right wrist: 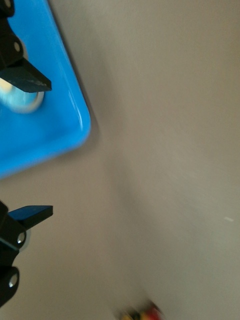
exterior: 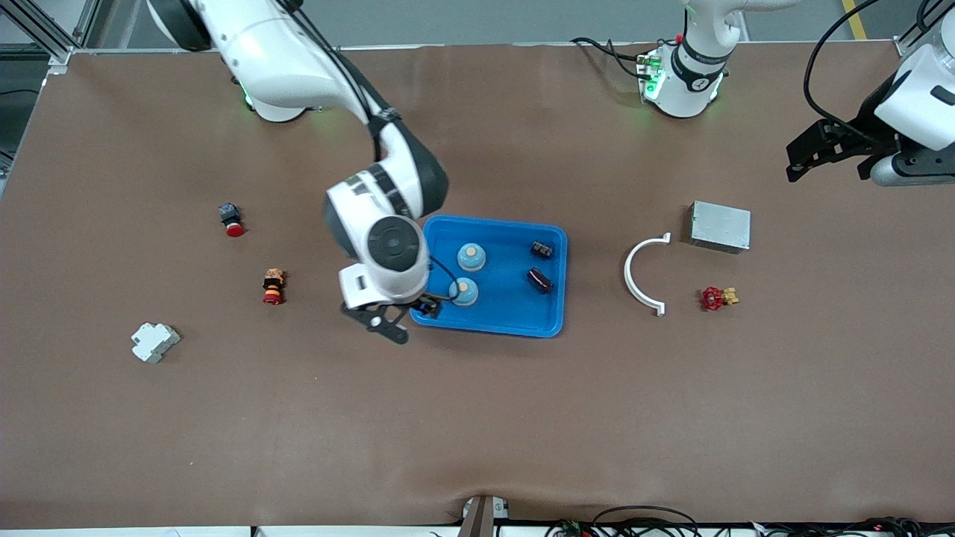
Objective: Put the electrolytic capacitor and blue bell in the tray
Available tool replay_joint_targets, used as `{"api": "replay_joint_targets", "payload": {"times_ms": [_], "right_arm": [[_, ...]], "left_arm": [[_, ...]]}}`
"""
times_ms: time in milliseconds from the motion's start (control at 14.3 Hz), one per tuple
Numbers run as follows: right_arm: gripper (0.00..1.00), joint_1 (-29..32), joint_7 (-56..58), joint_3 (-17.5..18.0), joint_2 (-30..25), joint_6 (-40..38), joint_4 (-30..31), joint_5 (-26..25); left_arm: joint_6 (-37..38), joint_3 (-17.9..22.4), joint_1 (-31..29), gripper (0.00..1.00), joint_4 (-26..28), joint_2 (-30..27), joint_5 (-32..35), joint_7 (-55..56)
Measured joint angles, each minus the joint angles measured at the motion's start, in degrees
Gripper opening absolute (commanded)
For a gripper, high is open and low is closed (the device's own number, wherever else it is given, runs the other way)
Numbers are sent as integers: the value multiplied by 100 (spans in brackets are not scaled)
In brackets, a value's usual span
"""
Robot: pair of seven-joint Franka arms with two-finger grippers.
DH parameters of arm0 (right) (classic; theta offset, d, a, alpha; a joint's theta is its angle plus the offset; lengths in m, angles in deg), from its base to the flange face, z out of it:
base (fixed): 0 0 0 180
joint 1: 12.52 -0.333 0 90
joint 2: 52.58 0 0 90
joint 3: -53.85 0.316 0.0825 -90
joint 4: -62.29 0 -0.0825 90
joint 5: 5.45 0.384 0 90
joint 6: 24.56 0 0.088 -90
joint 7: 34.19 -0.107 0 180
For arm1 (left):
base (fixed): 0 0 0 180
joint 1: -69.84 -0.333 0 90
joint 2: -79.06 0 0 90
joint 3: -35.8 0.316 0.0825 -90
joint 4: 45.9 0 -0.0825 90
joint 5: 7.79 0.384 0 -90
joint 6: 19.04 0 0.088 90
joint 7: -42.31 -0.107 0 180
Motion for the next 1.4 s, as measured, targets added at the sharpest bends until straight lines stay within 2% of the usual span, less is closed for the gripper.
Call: {"api": "replay_joint_targets", "payload": {"times_ms": [280,769,1049,1189,1399], "right_arm": [[100,819,1871,-34,-451,-405,3,-3],[100,1469,3558,-168,-941,-739,2,-105],[100,2317,4891,-190,-1181,-1040,4,-99],[100,2707,5295,-189,-1313,-1099,2,-89],[100,2943,5398,-185,-1669,-1263,33,-85]], "left_arm": [[0,2,-5,100,-3,-11,0,-1],[82,0,-4,100,-3,-15,0,-10],[85,0,-4,100,-3,-16,0,-10],[85,0,-4,100,-8,-18,0,-10],[85,2,-10,100,-22,-24,0,-10]]}}
